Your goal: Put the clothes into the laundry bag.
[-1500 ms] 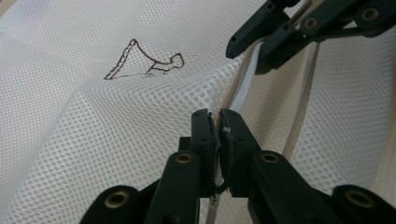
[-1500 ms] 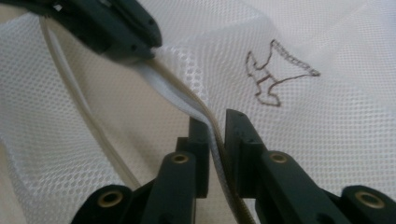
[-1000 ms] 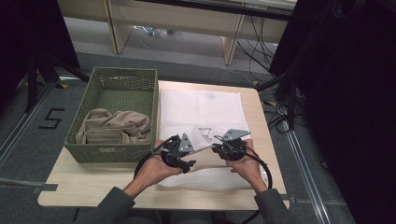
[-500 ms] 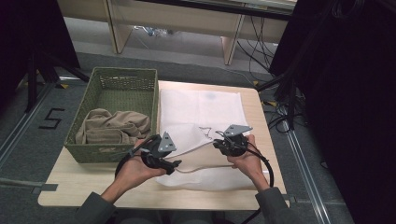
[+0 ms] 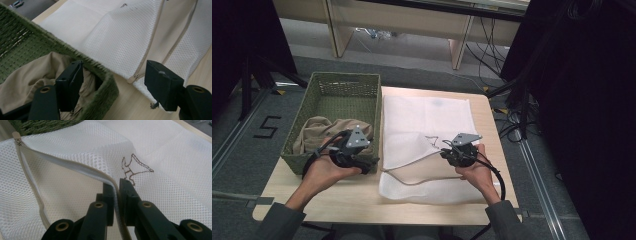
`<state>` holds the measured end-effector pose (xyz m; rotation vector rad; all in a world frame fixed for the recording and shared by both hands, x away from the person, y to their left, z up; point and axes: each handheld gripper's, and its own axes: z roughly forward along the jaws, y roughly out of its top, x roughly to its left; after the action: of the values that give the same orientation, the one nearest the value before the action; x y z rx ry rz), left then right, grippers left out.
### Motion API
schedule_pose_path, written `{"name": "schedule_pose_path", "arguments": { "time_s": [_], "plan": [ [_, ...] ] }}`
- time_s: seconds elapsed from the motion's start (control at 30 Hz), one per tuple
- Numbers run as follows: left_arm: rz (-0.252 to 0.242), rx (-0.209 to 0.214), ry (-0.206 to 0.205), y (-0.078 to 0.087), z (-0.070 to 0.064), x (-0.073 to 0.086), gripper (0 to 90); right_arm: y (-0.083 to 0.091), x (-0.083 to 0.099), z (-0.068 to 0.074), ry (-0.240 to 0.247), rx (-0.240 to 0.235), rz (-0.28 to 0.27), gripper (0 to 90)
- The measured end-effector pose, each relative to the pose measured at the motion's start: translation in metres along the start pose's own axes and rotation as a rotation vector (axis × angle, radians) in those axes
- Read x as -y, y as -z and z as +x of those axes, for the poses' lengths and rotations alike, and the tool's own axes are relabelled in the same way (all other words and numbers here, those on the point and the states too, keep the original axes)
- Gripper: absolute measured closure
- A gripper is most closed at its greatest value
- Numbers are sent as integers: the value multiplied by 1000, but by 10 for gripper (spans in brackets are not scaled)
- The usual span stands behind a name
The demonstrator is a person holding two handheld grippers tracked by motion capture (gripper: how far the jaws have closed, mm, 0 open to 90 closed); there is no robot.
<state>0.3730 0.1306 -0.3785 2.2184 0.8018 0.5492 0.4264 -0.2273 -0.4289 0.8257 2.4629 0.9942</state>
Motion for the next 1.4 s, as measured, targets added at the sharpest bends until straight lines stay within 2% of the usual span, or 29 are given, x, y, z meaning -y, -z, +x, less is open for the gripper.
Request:
{"name": "schedule_pose_path", "arguments": {
  "time_s": [0.2,0.23,0.27,0.3,0.4,0.43,0.47,0.63,0.67,0.87,1.07,1.23,1.4],
  "plan": [
    [0,-29,46,5,22,8,289,0,1,-1,9,0,5,840],
    [0,-29,46,5,22,8,288,0,1,-1,9,0,5,840],
    [-1,-39,69,8,29,10,289,0,1,0,-10,-3,8,839],
    [-1,-39,69,8,29,10,289,0,1,0,-10,-3,8,839],
    [-5,-54,103,13,42,13,288,0,1,-1,-8,-6,4,839],
    [-5,-54,103,13,42,13,286,0,1,-1,-8,-6,4,839],
    [3,-67,106,14,49,14,283,-1,1,-2,2,-8,-1,838],
    [21,-79,117,15,62,20,277,0,1,-1,0,-10,-1,837],
    [21,-84,132,14,68,22,272,-1,1,-1,-11,-10,3,836],
    [51,-88,137,7,82,25,230,-1,2,-1,-7,-9,10,834],
    [82,-81,126,-2,88,27,209,-1,2,-1,-6,-11,9,834],
    [123,-85,142,-14,95,28,206,-2,2,-1,-4,-13,11,833],
    [178,-43,154,-27,98,28,202,-2,2,-1,7,-11,16,832]
  ]
}}
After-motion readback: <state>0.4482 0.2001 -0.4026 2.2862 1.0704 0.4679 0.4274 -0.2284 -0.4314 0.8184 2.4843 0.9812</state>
